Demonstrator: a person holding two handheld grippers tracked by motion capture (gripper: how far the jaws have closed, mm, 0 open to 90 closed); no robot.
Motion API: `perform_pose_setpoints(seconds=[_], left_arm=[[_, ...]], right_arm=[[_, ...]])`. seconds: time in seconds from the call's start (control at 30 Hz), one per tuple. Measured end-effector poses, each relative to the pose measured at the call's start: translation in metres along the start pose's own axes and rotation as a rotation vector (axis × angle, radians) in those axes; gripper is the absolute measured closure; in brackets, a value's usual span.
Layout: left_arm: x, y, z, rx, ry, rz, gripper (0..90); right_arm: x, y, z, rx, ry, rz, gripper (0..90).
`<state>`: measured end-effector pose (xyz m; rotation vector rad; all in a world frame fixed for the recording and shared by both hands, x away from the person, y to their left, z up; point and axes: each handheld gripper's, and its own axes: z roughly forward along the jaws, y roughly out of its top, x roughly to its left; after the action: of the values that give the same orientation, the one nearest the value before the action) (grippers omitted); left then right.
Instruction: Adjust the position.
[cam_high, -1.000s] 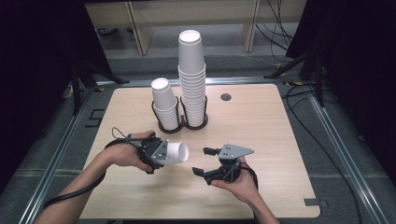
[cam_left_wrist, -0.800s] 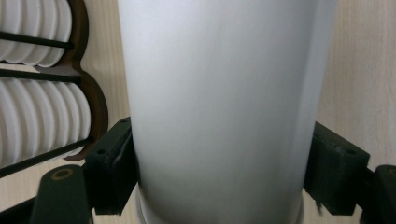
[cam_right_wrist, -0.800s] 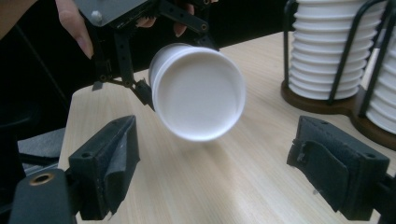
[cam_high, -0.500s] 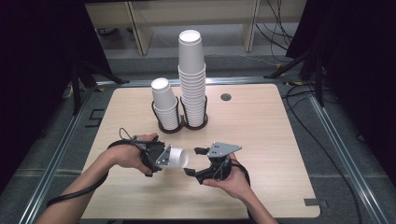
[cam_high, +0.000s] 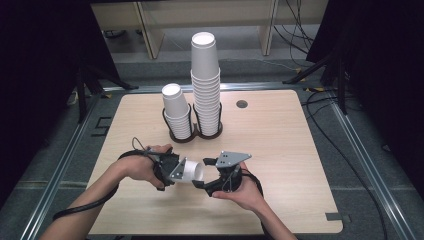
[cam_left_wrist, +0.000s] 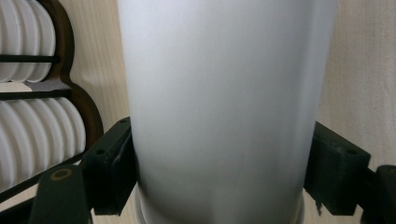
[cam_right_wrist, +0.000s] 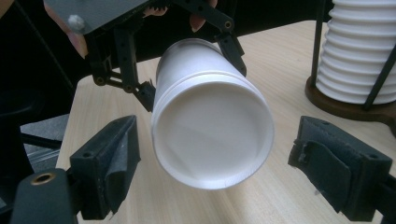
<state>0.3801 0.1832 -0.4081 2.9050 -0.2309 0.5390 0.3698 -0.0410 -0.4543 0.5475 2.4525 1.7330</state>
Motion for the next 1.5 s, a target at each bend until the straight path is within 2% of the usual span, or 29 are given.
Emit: perform_pose_setpoints(seconds=[0.07, 0.17, 0.2, 0.23, 0.33, 0.43, 0.47, 0.63, 0.67, 0.7, 0.83, 0.9, 1.17, 1.23, 1.27, 1.33, 1.37, 1.5], left_arm=[[0.000, 0.001, 0.000, 0.000, -0.001, 0.000, 21.0], [0.000, 0.001, 0.000, 0.000, -0.002, 0.002, 21.0], [0.000, 0.002, 0.000, 0.003, -0.003, 0.003, 21.0], [0.000, 0.002, 0.000, 0.005, -0.006, 0.008, 21.0], [0.000, 0.004, 0.001, 0.002, -0.009, 0.010, 21.0], [0.000, 0.006, 0.001, 0.000, -0.010, 0.012, 21.0], [0.000, 0.006, 0.001, 0.001, -0.009, 0.016, 21.0], [0.001, 0.008, 0.000, -0.005, -0.008, 0.017, 20.9], [0.001, 0.008, 0.000, -0.008, -0.007, 0.015, 20.9], [0.001, 0.009, 0.000, -0.009, -0.008, 0.015, 20.9], [0.001, 0.009, 0.000, -0.015, -0.007, 0.009, 20.8], [0.001, 0.009, 0.000, -0.017, -0.008, 0.010, 20.7], [0.000, 0.008, -0.002, -0.038, -0.011, -0.001, 20.2], [0.000, 0.007, -0.002, -0.054, -0.011, -0.010, 19.8], [0.000, 0.007, -0.002, -0.061, -0.009, -0.016, 19.7], [0.000, 0.006, -0.002, -0.067, -0.010, -0.020, 19.3], [0.000, 0.007, -0.002, -0.068, -0.009, -0.023, 18.9], [0.001, 0.006, -0.001, -0.080, -0.013, -0.029, 17.6]], right_arm=[[-0.001, 0.000, 0.002, -0.003, 0.007, -0.019, 15.0], [0.000, 0.000, 0.005, 0.001, 0.011, -0.021, 15.0], [0.001, 0.000, 0.006, 0.009, 0.018, -0.006, 15.0], [0.000, 0.000, 0.007, 0.006, 0.012, -0.028, 15.1], [0.000, 0.001, 0.009, 0.002, 0.019, -0.036, 15.4], [0.001, 0.002, 0.010, 0.004, 0.029, -0.016, 16.1], [0.000, 0.002, 0.010, 0.002, 0.025, -0.030, 16.5], [0.000, 0.002, 0.009, 0.008, 0.024, -0.028, 18.1], [0.001, 0.002, 0.009, 0.015, 0.029, -0.010, 18.6], [-0.001, 0.002, 0.010, 0.003, 0.021, -0.034, 19.3], [0.000, 0.000, 0.011, 0.014, 0.026, -0.023, 21.1], [-0.001, 0.000, 0.012, 0.010, 0.025, -0.037, 22.4], [-0.001, -0.001, 0.010, 0.007, 0.034, -0.045, 26.0], [-0.002, -0.001, 0.011, -0.008, 0.061, -0.044, 26.7], [-0.002, -0.001, 0.009, -0.004, 0.036, -0.059, 26.9], [-0.001, 0.000, 0.008, 0.000, 0.042, -0.060, 27.1], [-0.001, 0.000, 0.008, -0.011, 0.027, -0.076, 27.2], [-0.001, 0.001, 0.007, -0.003, 0.022, -0.088, 27.5]])
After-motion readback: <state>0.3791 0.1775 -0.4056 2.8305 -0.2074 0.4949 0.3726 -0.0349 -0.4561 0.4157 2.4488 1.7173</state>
